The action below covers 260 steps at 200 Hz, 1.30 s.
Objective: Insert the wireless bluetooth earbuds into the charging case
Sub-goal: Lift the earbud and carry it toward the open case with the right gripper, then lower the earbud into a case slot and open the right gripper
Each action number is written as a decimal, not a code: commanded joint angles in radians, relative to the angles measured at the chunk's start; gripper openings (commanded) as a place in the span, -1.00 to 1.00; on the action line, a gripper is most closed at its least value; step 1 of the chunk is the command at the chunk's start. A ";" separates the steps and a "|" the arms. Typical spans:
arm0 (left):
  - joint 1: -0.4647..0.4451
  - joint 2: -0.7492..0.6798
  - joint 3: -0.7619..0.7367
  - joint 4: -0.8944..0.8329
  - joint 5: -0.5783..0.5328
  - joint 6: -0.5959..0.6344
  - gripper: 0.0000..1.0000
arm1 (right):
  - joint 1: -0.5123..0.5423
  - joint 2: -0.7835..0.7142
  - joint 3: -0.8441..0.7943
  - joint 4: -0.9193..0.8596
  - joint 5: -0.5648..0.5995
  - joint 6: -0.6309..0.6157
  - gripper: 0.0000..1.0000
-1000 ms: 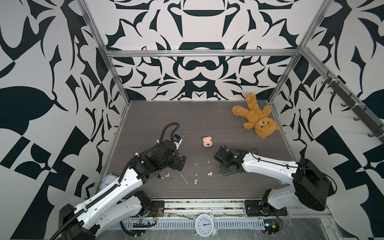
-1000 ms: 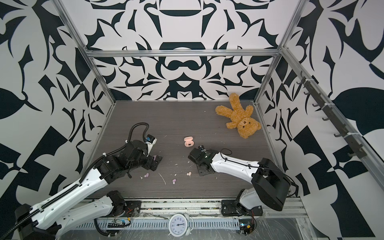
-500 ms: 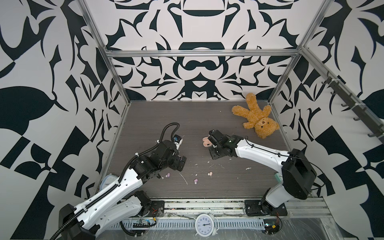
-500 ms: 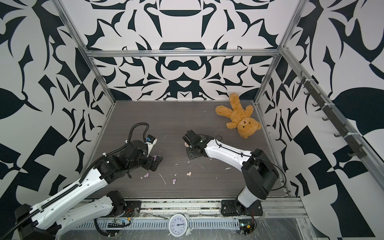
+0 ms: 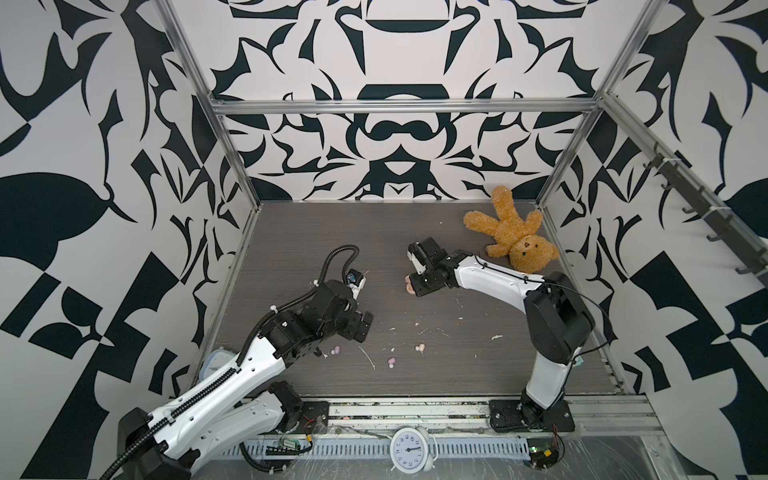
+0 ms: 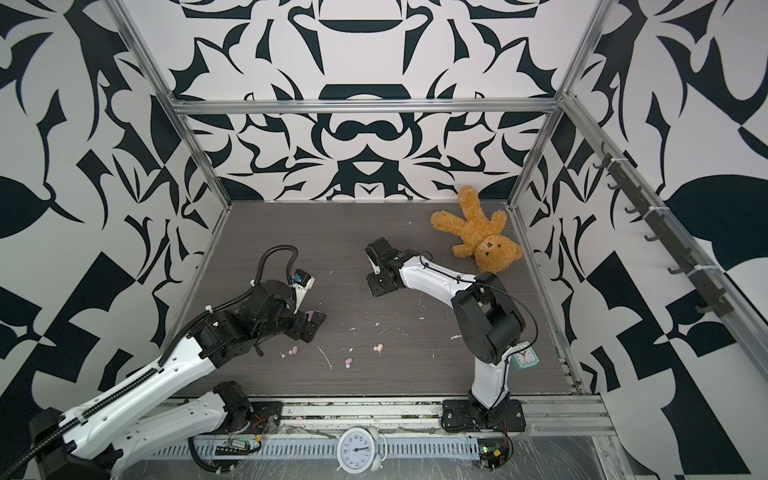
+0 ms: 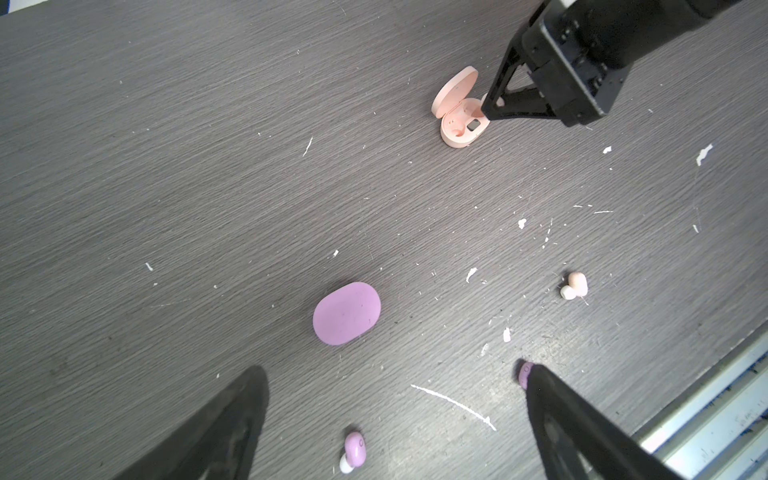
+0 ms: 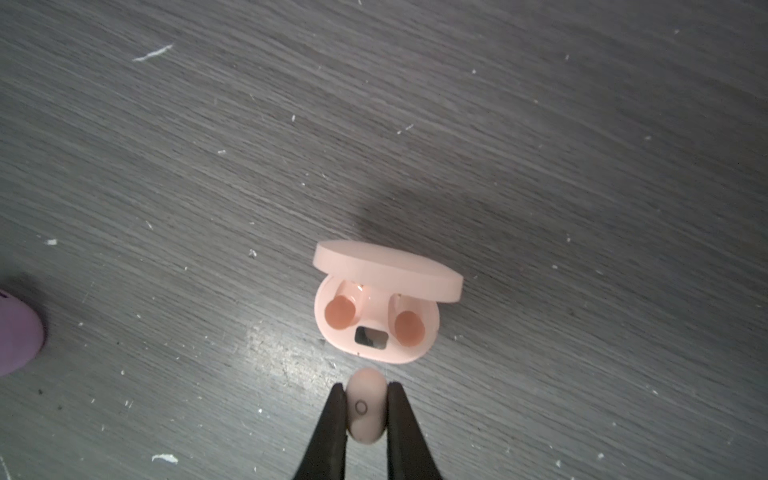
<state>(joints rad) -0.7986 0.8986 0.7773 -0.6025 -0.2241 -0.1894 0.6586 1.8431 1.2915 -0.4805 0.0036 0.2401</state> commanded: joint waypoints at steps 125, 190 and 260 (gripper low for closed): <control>-0.002 -0.006 -0.012 0.009 0.015 0.007 0.99 | -0.003 0.059 0.083 0.009 0.098 -0.081 -0.67; -0.002 -0.004 -0.013 0.010 0.014 0.007 0.99 | -0.006 0.089 0.095 0.007 0.110 -0.097 -0.68; -0.002 -0.004 -0.014 0.012 0.020 0.009 0.98 | -0.007 0.110 0.097 0.001 0.115 -0.100 -0.68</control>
<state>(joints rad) -0.7986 0.8986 0.7773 -0.6018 -0.2173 -0.1829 0.6559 1.9587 1.3582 -0.4713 0.1001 0.1497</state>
